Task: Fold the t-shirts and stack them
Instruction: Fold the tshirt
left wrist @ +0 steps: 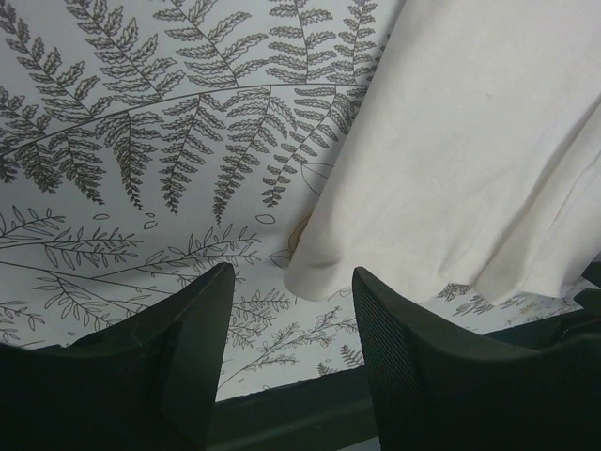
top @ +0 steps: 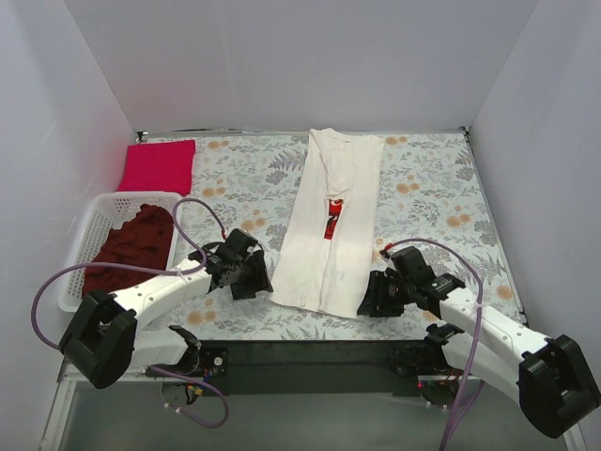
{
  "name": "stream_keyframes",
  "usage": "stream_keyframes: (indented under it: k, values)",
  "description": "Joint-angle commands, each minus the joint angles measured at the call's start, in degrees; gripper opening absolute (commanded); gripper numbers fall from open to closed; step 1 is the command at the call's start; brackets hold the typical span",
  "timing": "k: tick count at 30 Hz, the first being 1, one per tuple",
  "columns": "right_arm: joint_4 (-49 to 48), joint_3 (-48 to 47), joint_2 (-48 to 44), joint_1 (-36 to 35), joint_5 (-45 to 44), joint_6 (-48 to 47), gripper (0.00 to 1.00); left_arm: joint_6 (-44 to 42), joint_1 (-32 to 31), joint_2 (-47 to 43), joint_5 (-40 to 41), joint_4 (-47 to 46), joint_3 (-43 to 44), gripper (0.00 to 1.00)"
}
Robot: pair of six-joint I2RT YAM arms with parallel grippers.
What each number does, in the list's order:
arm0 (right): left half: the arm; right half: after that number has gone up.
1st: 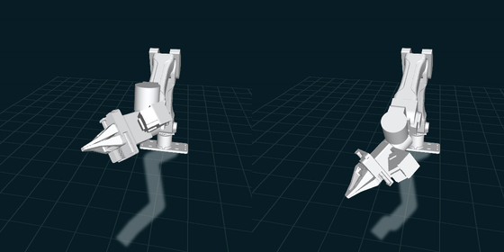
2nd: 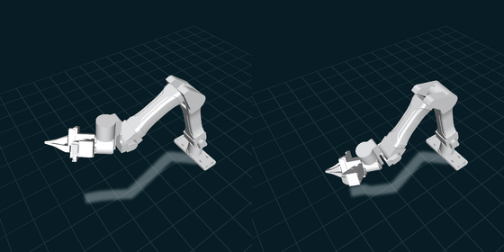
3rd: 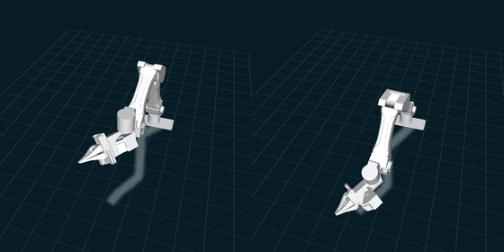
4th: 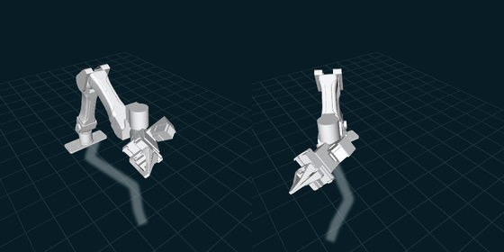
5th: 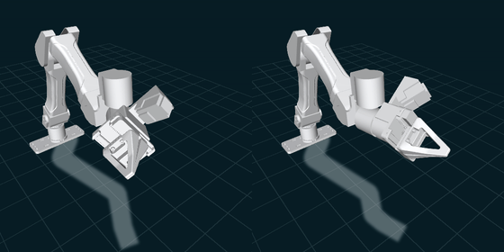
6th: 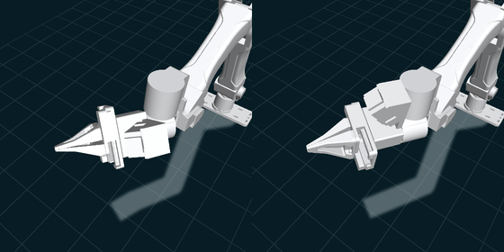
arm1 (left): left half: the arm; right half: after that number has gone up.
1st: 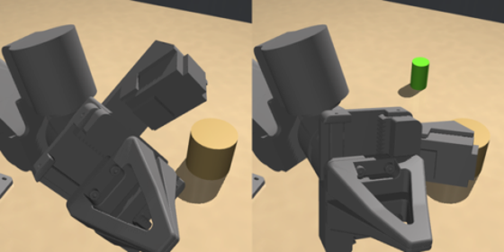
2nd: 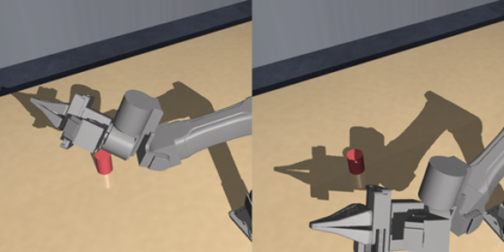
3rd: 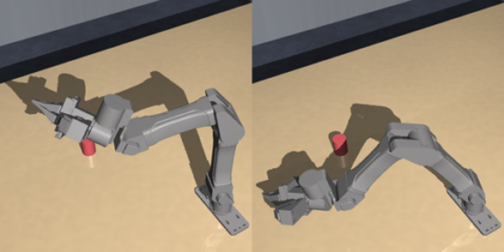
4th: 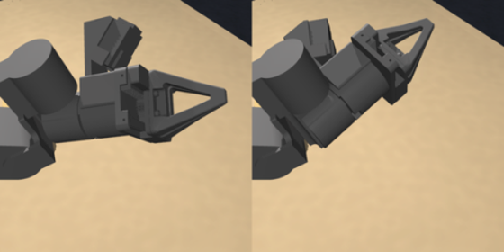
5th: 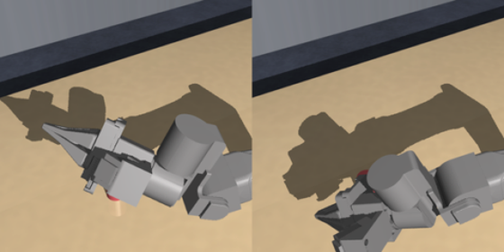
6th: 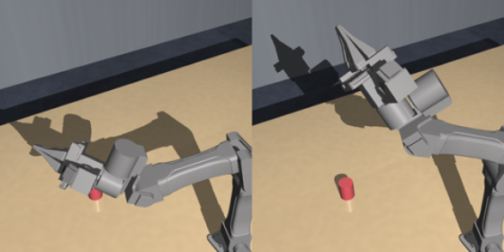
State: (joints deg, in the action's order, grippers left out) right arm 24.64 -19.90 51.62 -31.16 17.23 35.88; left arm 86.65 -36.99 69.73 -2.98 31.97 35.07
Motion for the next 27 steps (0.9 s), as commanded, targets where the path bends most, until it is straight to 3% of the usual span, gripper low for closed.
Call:
stream_keyframes:
  k: [1, 12, 27]
  values:
    - [-4.16, 1.53, 1.47, -1.36, 0.43, 3.58, 0.52, 0.54, -0.45, 0.84, -1.32, -2.26, -0.27, 0.52]
    - [-1.0, 2.85, 0.77, -3.38, -3.43, 7.19, 0.48, 0.62, -1.15, 2.86, -2.64, -2.43, -0.79, 0.42]
    - [-0.47, 4.08, 2.61, -3.3, -4.4, 6.84, 0.27, 0.8, -2.38, 6.03, -3.52, -2.96, -0.79, 0.39]
